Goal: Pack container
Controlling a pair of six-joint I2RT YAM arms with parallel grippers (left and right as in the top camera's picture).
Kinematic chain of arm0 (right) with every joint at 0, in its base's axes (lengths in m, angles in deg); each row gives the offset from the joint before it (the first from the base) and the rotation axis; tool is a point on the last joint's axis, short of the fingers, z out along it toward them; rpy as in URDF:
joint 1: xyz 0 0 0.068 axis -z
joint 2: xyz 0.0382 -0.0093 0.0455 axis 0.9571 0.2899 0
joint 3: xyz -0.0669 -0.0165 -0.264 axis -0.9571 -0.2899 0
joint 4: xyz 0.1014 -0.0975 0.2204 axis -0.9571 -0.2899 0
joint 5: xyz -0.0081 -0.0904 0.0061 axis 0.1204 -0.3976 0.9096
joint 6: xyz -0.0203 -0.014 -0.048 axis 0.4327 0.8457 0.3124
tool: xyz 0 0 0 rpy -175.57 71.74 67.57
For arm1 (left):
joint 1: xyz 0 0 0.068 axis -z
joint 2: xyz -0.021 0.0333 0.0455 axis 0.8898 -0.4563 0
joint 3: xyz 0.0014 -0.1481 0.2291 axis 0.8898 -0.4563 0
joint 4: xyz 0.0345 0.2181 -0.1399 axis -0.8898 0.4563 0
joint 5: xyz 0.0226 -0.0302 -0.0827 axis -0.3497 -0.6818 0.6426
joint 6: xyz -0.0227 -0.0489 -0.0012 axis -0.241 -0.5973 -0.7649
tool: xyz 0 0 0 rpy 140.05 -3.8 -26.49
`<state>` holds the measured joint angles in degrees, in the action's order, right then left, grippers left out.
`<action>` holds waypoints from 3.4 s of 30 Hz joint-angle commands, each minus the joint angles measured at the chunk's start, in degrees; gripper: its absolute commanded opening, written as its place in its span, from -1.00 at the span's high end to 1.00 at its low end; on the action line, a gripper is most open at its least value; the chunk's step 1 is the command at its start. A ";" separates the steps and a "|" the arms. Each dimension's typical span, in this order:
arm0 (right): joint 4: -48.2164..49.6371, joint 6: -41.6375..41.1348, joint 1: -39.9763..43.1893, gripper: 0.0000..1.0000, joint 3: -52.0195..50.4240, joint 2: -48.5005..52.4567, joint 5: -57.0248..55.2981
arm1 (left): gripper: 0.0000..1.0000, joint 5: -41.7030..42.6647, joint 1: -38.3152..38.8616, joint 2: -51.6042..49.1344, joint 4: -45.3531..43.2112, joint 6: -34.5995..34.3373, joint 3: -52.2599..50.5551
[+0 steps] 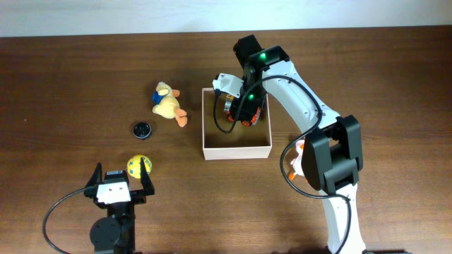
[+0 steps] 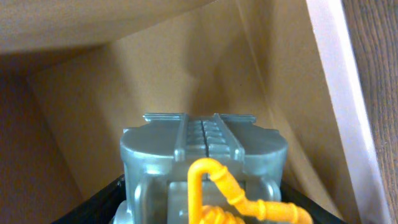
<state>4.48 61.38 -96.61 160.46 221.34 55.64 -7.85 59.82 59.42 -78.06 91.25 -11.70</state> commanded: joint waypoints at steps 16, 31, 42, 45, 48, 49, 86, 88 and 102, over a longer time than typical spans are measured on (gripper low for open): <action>0.39 0.39 -0.48 -0.71 -0.50 2.29 0.17 | -0.99 0.22 -0.13 0.44 -0.17 -0.59 -0.50; -0.37 -9.03 -0.52 -0.69 9.38 -1.53 0.07 | -0.98 0.22 -0.13 0.44 -0.15 -0.59 -0.50; -5.29 -12.55 -0.52 0.38 19.34 -1.60 0.11 | -0.98 0.22 -0.13 0.44 -0.17 -0.59 -0.50; -6.25 -12.55 -0.52 0.52 19.34 -1.60 0.13 | -0.99 0.22 -0.13 0.44 -0.15 -0.59 -0.50; -6.97 -12.55 -0.52 0.53 19.34 -1.60 0.13 | -0.98 0.22 -0.13 0.44 -0.15 -0.59 -0.50; -7.04 -12.55 -0.52 0.53 19.34 -1.60 0.11 | -0.99 0.22 -0.13 0.44 -0.15 -0.59 -0.50; -21.55 -39.58 -0.55 0.34 19.32 -3.82 6.45 | -0.98 0.22 -0.13 0.44 -0.15 -0.59 -0.50; -21.79 -39.58 -0.55 0.34 19.32 -3.82 6.43 | -0.99 0.22 -0.13 0.44 -0.17 -0.59 -0.50; -23.34 -37.27 -0.63 -0.70 18.64 -3.80 10.23 | -0.99 0.22 -0.13 0.44 -0.17 -0.59 -0.50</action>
<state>-18.21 22.17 -96.63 178.82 219.98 62.41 -7.85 59.82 59.42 -78.06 91.25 -11.70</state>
